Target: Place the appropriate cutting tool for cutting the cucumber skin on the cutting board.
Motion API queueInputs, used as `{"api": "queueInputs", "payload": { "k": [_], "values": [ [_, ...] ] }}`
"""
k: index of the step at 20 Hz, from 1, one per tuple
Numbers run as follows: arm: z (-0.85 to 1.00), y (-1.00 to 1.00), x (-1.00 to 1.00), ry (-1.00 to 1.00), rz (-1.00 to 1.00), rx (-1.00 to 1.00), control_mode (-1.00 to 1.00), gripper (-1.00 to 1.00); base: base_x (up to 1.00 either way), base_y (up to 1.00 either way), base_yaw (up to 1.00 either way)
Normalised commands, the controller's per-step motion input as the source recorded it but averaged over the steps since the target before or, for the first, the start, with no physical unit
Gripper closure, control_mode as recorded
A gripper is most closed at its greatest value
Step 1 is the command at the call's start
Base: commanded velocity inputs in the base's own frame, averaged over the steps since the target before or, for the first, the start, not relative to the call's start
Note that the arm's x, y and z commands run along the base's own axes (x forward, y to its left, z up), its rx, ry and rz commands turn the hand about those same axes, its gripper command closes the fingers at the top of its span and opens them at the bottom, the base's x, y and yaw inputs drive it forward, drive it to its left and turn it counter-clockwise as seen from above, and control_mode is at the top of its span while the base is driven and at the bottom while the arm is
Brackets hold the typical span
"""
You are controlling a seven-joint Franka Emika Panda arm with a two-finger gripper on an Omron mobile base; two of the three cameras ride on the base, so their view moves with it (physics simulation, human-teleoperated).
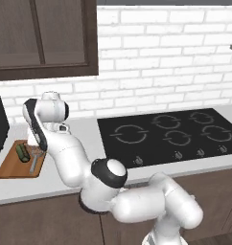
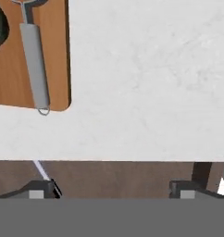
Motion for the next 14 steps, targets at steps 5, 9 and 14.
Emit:
{"api": "queueInputs", "payload": {
  "k": [5, 9, 14],
  "values": [
    [0.16, -1.00, -1.00, -0.14, 0.12, -0.14, -1.00, -1.00, 0.00, 0.00, 0.00],
    [0.40, -1.00, -1.00, -0.16, 0.07, -0.02, -1.00, -1.00, 0.00, 0.00, 0.00],
    [0.77, -1.00, -1.00, -0.13, 0.03, 0.07, -1.00, -1.00, 0.00, 0.00, 0.00]
  ]
}}
